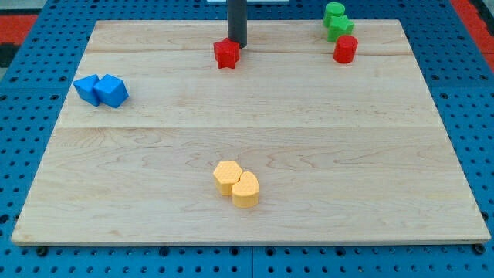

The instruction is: Move the red star closer to the red circle

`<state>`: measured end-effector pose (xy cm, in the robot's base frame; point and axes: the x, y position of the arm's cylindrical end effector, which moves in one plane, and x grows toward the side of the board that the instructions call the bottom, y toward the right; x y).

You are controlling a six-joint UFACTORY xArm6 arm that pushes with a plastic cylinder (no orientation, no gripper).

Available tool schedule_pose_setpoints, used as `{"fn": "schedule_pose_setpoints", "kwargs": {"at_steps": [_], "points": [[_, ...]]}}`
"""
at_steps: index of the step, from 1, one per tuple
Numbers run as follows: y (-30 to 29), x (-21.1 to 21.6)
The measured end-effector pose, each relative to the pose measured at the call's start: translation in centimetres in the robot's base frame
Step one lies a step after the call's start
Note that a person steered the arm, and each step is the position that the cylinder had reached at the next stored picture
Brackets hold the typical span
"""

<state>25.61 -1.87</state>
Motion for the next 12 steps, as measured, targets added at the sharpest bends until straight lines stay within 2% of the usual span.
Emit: {"fn": "schedule_pose_setpoints", "kwargs": {"at_steps": [2, 3, 6, 8, 9, 12], "points": [[-3.8, -5.6], [-6.5, -2.7], [-4.8, 5.1], [0.0, 5.4], [-0.1, 4.4], [5.6, 5.2]]}}
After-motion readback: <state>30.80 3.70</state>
